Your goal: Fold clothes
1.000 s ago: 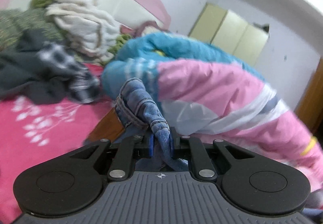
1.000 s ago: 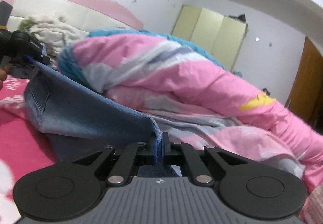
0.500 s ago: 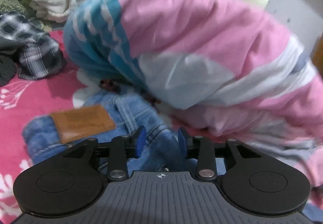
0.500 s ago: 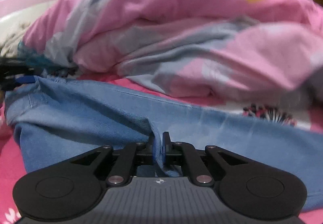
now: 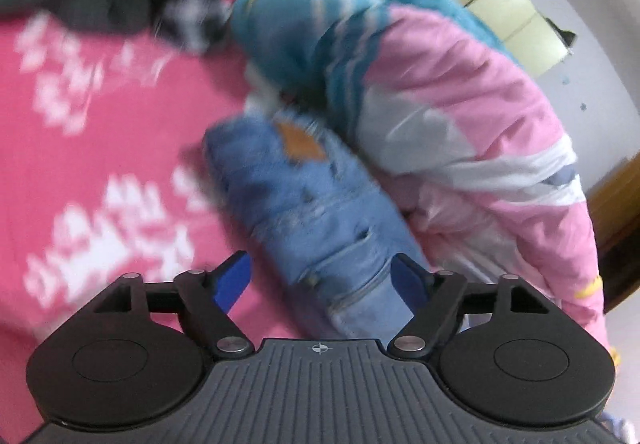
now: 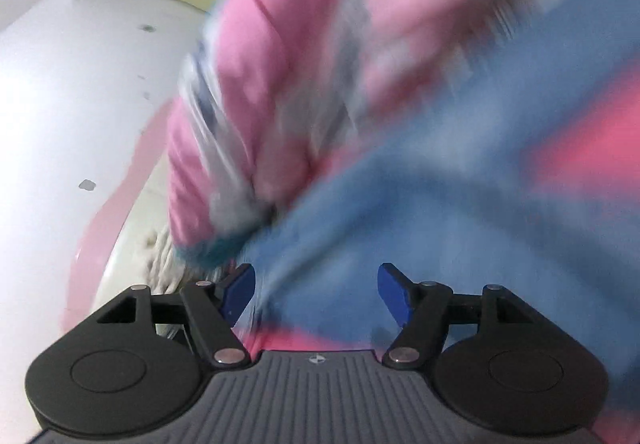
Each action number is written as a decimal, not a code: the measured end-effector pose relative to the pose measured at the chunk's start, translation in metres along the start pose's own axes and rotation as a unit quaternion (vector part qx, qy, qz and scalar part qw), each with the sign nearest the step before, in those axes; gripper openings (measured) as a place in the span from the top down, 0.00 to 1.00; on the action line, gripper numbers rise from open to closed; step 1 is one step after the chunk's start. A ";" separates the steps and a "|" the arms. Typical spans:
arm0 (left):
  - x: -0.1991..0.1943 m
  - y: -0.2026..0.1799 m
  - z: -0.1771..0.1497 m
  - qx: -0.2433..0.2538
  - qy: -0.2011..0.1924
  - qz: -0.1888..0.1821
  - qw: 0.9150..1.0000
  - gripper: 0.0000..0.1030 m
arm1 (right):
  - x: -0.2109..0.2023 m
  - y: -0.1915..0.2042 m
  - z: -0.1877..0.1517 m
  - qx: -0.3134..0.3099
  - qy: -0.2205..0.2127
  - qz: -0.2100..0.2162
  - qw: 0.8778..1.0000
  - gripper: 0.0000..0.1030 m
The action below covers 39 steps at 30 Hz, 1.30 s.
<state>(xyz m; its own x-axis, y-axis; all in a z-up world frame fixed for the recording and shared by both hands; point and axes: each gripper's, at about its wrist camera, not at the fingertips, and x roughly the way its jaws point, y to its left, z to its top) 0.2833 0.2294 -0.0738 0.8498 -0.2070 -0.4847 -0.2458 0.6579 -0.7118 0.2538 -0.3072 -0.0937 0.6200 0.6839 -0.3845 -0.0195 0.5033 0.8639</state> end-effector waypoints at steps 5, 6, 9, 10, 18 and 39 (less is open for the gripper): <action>0.022 0.003 -0.002 -0.016 -0.024 -0.007 1.000 0.25 | 0.022 -0.016 -0.039 0.055 0.040 -0.052 0.996 0.33; 0.026 0.004 -0.001 -0.022 -0.032 -0.006 0.999 0.26 | 0.027 -0.018 -0.040 0.062 0.026 -0.065 0.996 0.33; 0.035 0.002 0.000 -0.025 -0.057 -0.002 0.998 0.31 | 0.040 -0.015 -0.032 0.079 -0.031 -0.073 0.994 0.33; 0.038 0.001 -0.001 -0.022 -0.064 0.000 0.998 0.33 | 0.046 -0.017 -0.029 0.083 -0.048 -0.074 0.993 0.33; 0.051 0.006 0.001 -0.018 -0.085 0.009 0.996 0.49 | 0.091 -0.046 0.005 0.160 -0.151 -0.006 0.975 0.45; -0.054 0.023 0.010 -0.067 -0.108 0.004 0.992 0.84 | 0.067 -0.011 -0.018 0.132 -0.138 0.023 0.981 0.94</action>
<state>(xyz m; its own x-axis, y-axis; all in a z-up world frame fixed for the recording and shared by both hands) 0.2360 0.2629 -0.0587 0.9237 -0.0325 -0.3817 -0.3014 0.5535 -0.7764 0.2810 -0.2575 -0.1349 0.8123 0.5157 -0.2726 0.1294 0.2964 0.9463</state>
